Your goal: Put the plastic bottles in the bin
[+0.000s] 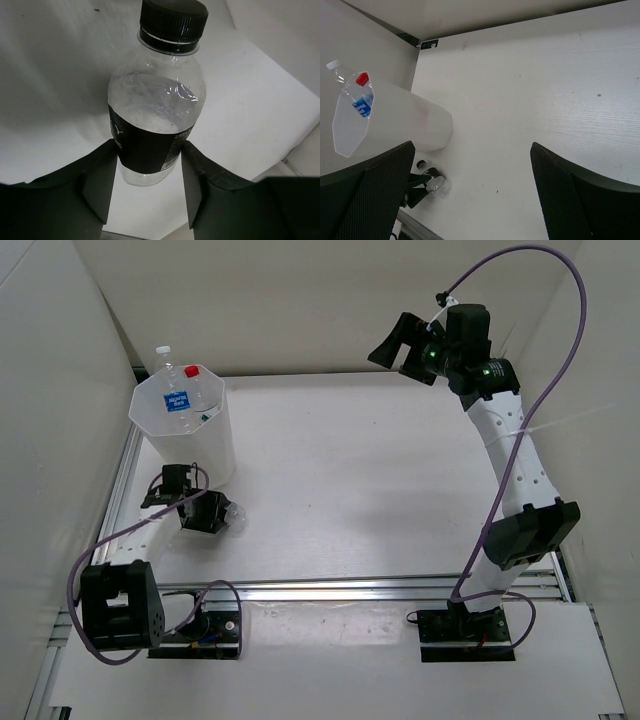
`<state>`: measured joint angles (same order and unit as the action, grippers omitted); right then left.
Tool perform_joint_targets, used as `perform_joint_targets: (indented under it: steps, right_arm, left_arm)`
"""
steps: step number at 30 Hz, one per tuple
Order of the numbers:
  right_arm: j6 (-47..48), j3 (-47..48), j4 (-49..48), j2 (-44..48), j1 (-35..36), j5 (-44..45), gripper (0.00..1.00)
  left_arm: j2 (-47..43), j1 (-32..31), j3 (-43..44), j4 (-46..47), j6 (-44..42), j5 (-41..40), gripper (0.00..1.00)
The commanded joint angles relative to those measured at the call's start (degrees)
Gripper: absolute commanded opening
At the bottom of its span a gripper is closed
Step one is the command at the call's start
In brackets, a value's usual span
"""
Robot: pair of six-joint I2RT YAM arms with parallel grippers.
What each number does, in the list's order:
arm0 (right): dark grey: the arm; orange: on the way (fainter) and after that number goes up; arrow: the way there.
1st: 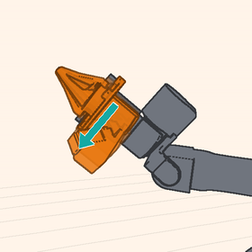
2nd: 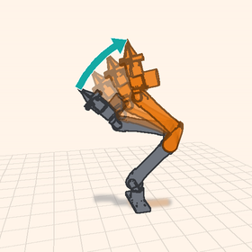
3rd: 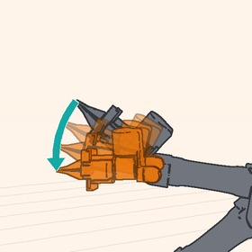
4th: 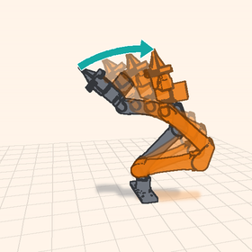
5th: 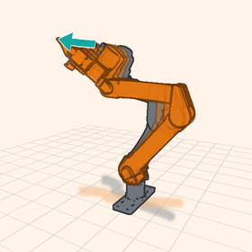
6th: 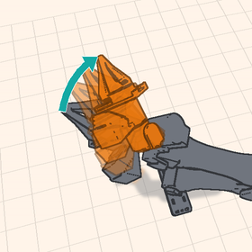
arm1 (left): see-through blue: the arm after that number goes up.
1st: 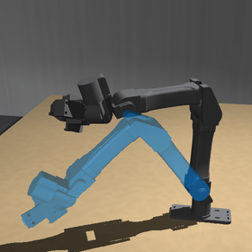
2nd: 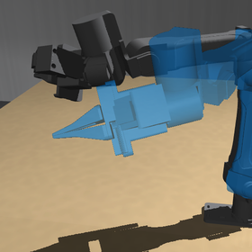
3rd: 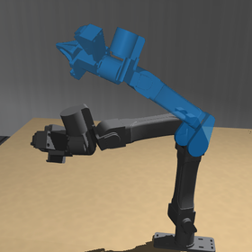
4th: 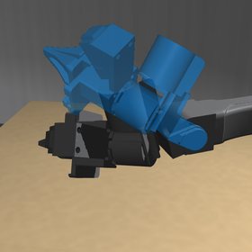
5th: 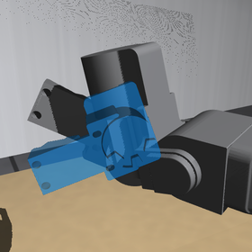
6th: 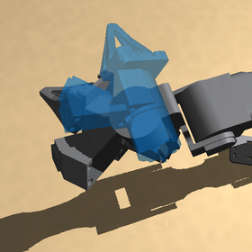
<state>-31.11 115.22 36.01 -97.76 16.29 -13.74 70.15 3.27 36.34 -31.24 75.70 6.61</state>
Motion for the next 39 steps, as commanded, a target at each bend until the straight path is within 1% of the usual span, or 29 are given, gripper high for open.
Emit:
perform_joint_targets:
  steps: [1,3,5,6,8,9,11,12,13,14,16,17,19,20,22,23,25,26,28,30,31,32,34,35,37,39]
  right_arm:
    - [0.0,0.0,-1.6,2.1,-0.6,-0.8,1.0]
    - [0.5,0.0,-1.6,2.1,-0.6,-0.8,1.0]
    - [0.5,0.0,-1.1,2.1,-0.6,-0.2,1.0]
    - [0.5,0.0,-1.1,2.7,-0.6,-0.2,1.0]
    - [0.5,0.0,-1.1,2.7,-0.6,-0.2,1.0]
    - [0.5,-0.5,-1.1,2.7,-0.6,-0.2,1.0]
    - [0.5,-0.5,-1.1,2.7,-0.6,-0.2,1.0]
    - [0.5,-0.5,-1.1,2.7,-0.6,-0.2,1.0]
    - [0.5,-0.5,-1.1,2.7,-0.6,-0.2,1.0]
    - [0.5,-0.5,-1.1,2.7,-0.6,-0.8,1.0]
    - [0.5,-0.5,-1.1,2.0,-0.6,-0.9,1.0]
    - [0.0,0.1,-1.1,2.0,-0.6,-0.9,1.0]
    - [0.0,0.1,-1.1,1.5,-0.6,-0.9,1.0]
    - [0.0,0.8,-1.1,1.5,-0.6,-1.4,1.0]
    - [-0.6,2.1,-1.1,0.4,-0.6,-2.1,1.0]
    - [-0.6,3.3,-0.1,-0.1,-0.6,-2.1,1.0]
    - [-0.6,6.2,1.3,-1.8,-0.6,-2.7,1.0]
    - [-0.1,8.9,1.9,-1.8,-0.6,-2.7,1.0]
    - [-0.1,10.2,2.6,-2.4,-1.2,-2.7,1.0]
    - [-0.1,10.8,3.1,-2.4,-1.8,-2.7,1.0]
    - [-0.1,10.8,3.7,-2.4,-1.8,-2.2,1.0]
    - [-0.1,10.8,3.7,-2.4,-1.8,-2.2,1.0]
    - [-0.6,10.8,5.6,-2.4,-3.1,-2.2,1.0]
    - [-1.3,11.6,6.3,-2.4,-4.0,-2.8,1.0]
    - [-3.7,13.0,8.9,-3.1,-5.5,-5.1,1.0]
    - [-5.6,14.0,12.4,-3.1,-7.5,-5.9,1.0]
  left_arm:
    - [-3.6,0.2,2.0,0.7,-1.9,1.5,0.57]
    - [-9.8,0.2,1.5,-0.7,-0.4,2.5,0.57]
    - [-14.8,0.2,2.7,-2.1,0.1,1.6,0.55]
    - [-19.2,0.2,5.5,-5.1,0.1,0.8,0.55]
    - [-22.0,0.2,10.0,-9.6,-0.5,-2.8,0.55]
    - [-22.7,0.2,16.0,-11.9,-1.5,-4.0,0.55]
    - [-21.9,0.2,22.9,-18.0,-5.6,-6.2,0.55]
    - [-21.2,0.2,26.4,-19.6,-6.9,-7.8,0.55]
    - [-19.1,0.2,33.6,-20.9,-8.0,-8.7,0.55]
    - [-18.1,0.2,36.8,-21.0,-10.5,-9.2,0.55]
    - [-15.8,0.2,42.5,-20.3,-12.3,-10.9,0.55]
    - [-13.1,0.2,47.4,-19.0,-14.4,-12.0,0.55]
    - [-9.9,0.2,51.4,-18.2,-15.2,-13.2,0.57]
    - [-6.3,0.2,54.2,-18.2,-15.9,-13.2,0.57]
    - [-2.6,0.2,56.7,-17.6,-17.2,-13.2,0.57]
    - [0.4,0.2,57.4,-16.8,-17.2,-13.2,0.59]
    - [3.0,0.7,58.1,-16.2,-17.2,-13.7,0.59]
    - [5.0,0.7,58.1,-15.5,-17.2,-13.1,0.61]
    - [6.6,1.4,58.1,-15.5,-17.2,-11.7,0.65]
    - [7.1,1.9,57.4,-15.5,-17.2,-11.2,0.77]
    - [7.1,2.4,56.8,-15.5,-17.2,-12.2,0.97]
    - [5.3,2.4,56.0,-15.5,-17.2,-12.8,1.0]
    - [3.8,4.3,56.0,-15.5,-17.7,-13.4,1.0]
    - [2.4,4.9,58.3,-15.5,-18.4,-13.4,1.0]
    - [0.6,5.4,61.4,-16.2,-23.3,-12.8,1.0]
    - [-3.7,5.4,62.5,-18.1,-29.0,-12.8,1.0]
